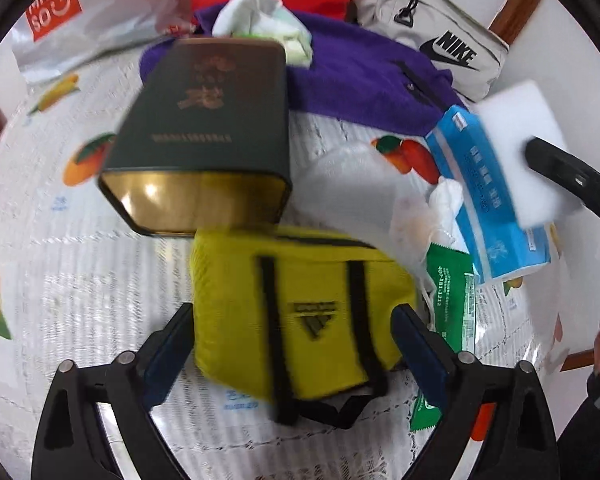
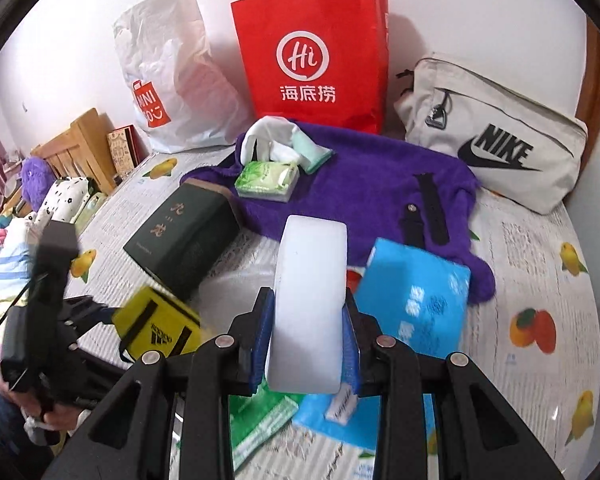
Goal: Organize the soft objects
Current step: 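Grasp the yellow adidas pouch with the left tool while the right tool lifts the sponge, then carry the pouch in the left tool and sponge in the right tool over the towel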
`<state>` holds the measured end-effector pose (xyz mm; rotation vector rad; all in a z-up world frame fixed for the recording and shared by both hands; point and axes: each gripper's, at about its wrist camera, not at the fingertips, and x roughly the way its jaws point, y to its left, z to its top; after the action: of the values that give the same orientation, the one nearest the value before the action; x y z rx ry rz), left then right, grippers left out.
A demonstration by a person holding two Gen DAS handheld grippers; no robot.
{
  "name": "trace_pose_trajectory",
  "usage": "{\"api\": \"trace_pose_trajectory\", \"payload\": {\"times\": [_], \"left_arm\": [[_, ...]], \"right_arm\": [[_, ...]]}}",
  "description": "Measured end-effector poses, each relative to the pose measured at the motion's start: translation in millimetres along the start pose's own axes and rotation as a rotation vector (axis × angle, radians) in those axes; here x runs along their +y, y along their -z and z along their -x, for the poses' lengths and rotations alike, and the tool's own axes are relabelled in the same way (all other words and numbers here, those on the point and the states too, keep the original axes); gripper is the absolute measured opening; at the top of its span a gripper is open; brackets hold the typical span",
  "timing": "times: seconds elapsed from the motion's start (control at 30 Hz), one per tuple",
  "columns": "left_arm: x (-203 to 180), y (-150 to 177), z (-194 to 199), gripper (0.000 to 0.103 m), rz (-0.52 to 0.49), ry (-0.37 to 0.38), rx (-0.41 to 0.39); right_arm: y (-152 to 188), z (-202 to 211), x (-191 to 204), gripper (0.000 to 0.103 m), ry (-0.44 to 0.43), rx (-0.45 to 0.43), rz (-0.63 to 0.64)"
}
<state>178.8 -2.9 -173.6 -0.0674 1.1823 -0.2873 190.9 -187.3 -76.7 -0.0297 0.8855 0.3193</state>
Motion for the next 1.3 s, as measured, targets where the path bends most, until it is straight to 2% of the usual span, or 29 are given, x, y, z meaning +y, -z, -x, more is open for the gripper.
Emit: {"api": "trace_pose_trajectory", "payload": {"times": [0.1,0.23,0.27,0.33,0.4,0.47,0.5,0.6,0.9,1.3], "left_arm": [[-9.7,1.0,-3.6,0.102,-0.048,-0.047,-0.004],[-9.5,-2.0,-3.9,0.098,-0.022,-0.041,-0.018],[-9.0,-2.2,-2.4,0.094,-0.021,-0.034,-0.023],[-7.3,-0.3,2.8,0.071,-0.022,-0.004,-0.034],[-7.2,0.4,8.2,0.058,-0.021,0.01,-0.039],[-8.8,-0.5,15.0,0.052,-0.035,0.001,-0.059],[-9.7,-0.4,18.8,0.034,-0.045,-0.005,-0.068],[-9.2,0.2,30.5,0.027,-0.046,0.015,-0.083],[-14.5,6.8,56.7,0.016,-0.056,-0.002,-0.128],[-18.6,9.3,97.1,0.014,-0.062,-0.018,-0.212]], "right_arm": [[6.8,5.0,-4.8,0.032,-0.004,-0.001,-0.013],[11.9,6.7,-9.1,0.032,-0.006,0.0,-0.028],[13.6,7.6,-10.5,0.032,-0.006,-0.001,-0.033],[16.9,8.4,-13.1,0.032,-0.007,0.0,-0.041],[19.4,8.7,-14.6,0.032,-0.01,0.002,-0.049],[22.3,9.9,-15.4,0.032,-0.015,0.002,-0.057],[23.4,10.9,-15.4,0.032,-0.017,0.001,-0.058],[27.6,16.2,-14.2,0.032,-0.019,-0.005,-0.054],[38.3,33.6,-13.2,0.032,-0.018,-0.021,-0.055],[44.9,56.3,-14.7,0.032,-0.001,-0.044,-0.075]]}}
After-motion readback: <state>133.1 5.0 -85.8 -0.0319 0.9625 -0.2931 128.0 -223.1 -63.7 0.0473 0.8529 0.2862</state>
